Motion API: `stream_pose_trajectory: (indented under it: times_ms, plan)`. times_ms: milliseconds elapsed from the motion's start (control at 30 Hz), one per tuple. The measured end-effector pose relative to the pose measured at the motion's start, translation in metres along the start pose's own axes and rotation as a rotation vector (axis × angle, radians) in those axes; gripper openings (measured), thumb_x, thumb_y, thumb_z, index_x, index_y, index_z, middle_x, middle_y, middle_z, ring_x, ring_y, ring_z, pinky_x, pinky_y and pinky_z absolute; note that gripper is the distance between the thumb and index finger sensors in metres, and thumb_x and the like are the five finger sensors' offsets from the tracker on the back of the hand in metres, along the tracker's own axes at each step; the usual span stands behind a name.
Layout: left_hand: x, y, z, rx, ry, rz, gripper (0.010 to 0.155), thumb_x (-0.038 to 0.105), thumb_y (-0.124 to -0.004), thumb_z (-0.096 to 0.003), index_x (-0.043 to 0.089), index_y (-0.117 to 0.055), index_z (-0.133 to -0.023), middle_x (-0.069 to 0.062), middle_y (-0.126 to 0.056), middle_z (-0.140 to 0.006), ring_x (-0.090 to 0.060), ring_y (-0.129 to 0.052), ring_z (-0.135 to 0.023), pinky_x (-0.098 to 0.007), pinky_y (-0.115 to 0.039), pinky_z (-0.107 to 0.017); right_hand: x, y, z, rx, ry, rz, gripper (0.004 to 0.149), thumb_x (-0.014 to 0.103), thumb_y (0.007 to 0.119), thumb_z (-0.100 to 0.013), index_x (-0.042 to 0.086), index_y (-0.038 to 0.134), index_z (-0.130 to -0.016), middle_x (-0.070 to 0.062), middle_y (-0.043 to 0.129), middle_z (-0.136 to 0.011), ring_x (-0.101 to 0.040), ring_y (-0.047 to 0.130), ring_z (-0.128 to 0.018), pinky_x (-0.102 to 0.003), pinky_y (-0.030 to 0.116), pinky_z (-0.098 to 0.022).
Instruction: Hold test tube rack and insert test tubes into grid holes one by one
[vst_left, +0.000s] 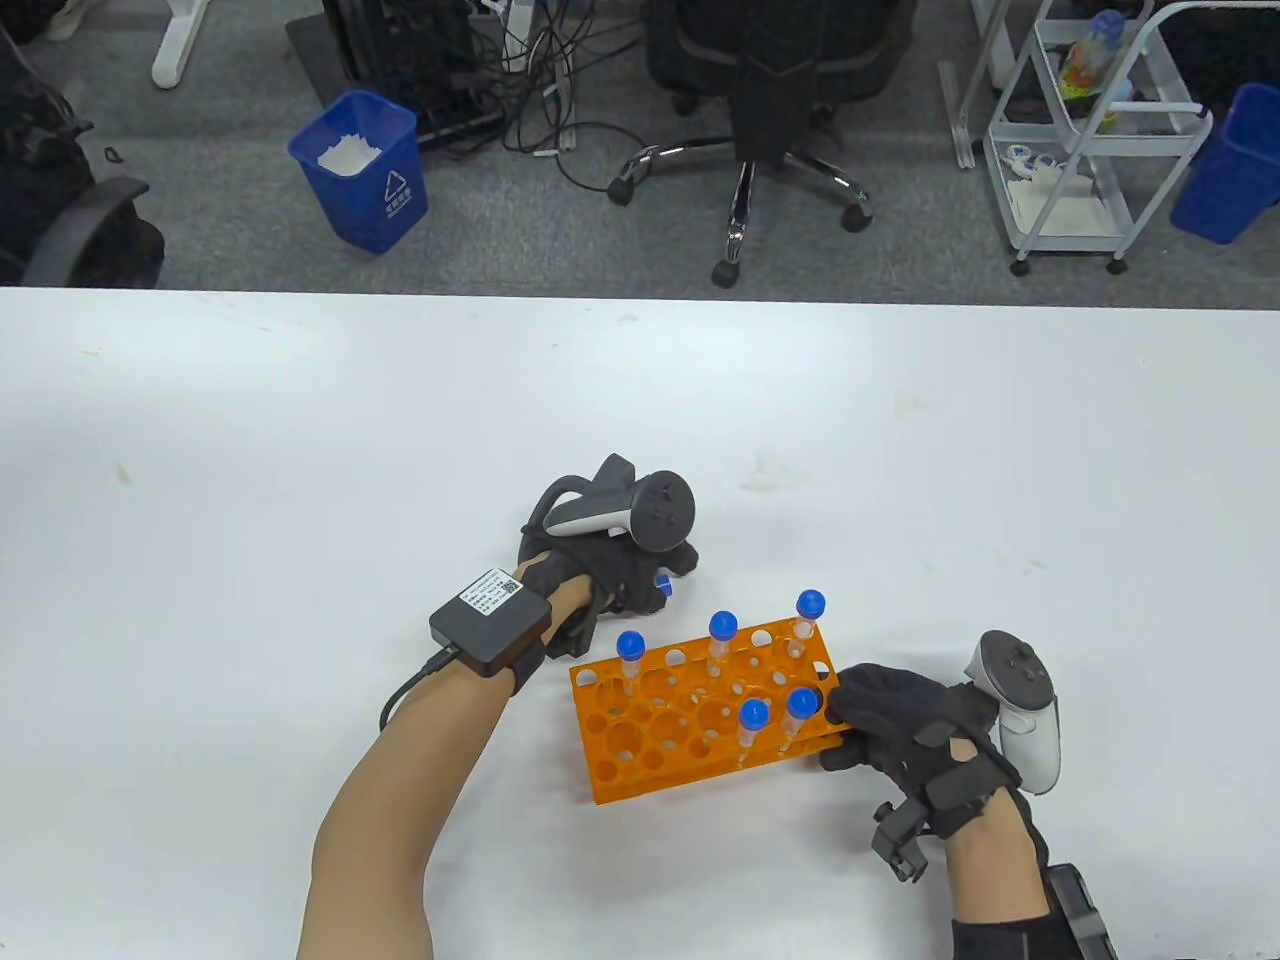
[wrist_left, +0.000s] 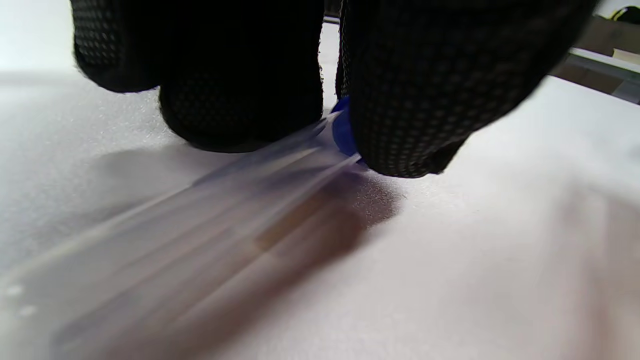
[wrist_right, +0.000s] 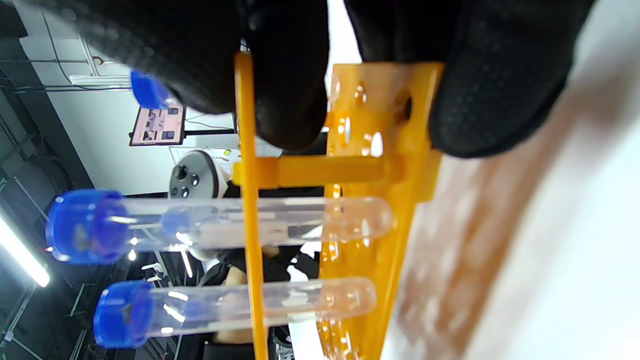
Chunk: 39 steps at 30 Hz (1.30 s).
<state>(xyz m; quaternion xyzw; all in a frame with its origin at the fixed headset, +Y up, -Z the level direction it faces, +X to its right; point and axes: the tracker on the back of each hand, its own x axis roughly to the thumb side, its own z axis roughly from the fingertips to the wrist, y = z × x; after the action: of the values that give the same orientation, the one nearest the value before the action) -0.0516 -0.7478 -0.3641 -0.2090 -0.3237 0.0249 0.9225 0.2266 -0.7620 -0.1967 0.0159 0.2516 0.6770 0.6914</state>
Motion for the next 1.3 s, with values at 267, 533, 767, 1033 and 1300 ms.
stream_pose_trajectory:
  times_ms: [267,533,767,1033,1300]
  plan:
    - [0.007,-0.002,0.000,0.049,-0.036,-0.076,0.055,0.033,-0.103,-0.0319,0.031,-0.088,-0.085,-0.013,-0.096,-0.075,-0.032,-0.105,-0.051,-0.043,-0.088,-0.042,0.000,0.000,0.000,0.003,0.000,0.002,0.043,0.034,0.080,-0.044,0.001,0.087,-0.069,-0.047,0.064,-0.094,-0.061,0.084,-0.066,-0.063,0.086,-0.039]
    - [-0.015,0.005,0.008,0.114,0.026,0.051,0.059,0.031,-0.102,-0.0306,0.028,-0.086,-0.087,-0.010,-0.099,-0.074,-0.036,-0.105,-0.050,-0.046,-0.087,-0.041,0.000,0.000,0.000,0.008,-0.003,0.002,0.043,0.034,0.080,-0.044,0.001,0.087,-0.069,-0.047,0.064,-0.094,-0.061,0.084,-0.066,-0.063,0.086,-0.039]
    - [-0.042,0.036,0.042,0.267,0.111,0.191,0.058,0.031,-0.100,-0.0319,0.029,-0.086,-0.088,-0.011,-0.097,-0.076,-0.036,-0.104,-0.050,-0.047,-0.086,-0.042,0.001,0.000,0.000,0.002,-0.010,-0.005,0.043,0.034,0.080,-0.044,0.001,0.087,-0.070,-0.047,0.063,-0.094,-0.060,0.084,-0.066,-0.063,0.086,-0.039]
    - [-0.055,0.091,0.116,0.566,0.150,0.380,0.053,0.031,-0.100,-0.0328,0.028,-0.089,-0.085,-0.011,-0.096,-0.077,-0.036,-0.104,-0.052,-0.047,-0.086,-0.043,0.001,0.001,0.000,0.001,-0.015,-0.018,0.043,0.034,0.080,-0.044,0.001,0.086,-0.070,-0.047,0.063,-0.094,-0.060,0.084,-0.067,-0.063,0.086,-0.040]
    - [-0.029,0.138,0.210,0.892,0.108,0.406,0.052,0.019,-0.105,-0.0309,0.021,-0.090,-0.081,-0.009,-0.099,-0.073,-0.034,-0.105,-0.048,-0.045,-0.088,-0.041,0.002,0.004,0.000,0.003,-0.027,-0.024,0.043,0.034,0.080,-0.044,0.001,0.086,-0.070,-0.046,0.063,-0.095,-0.060,0.084,-0.067,-0.063,0.086,-0.040]
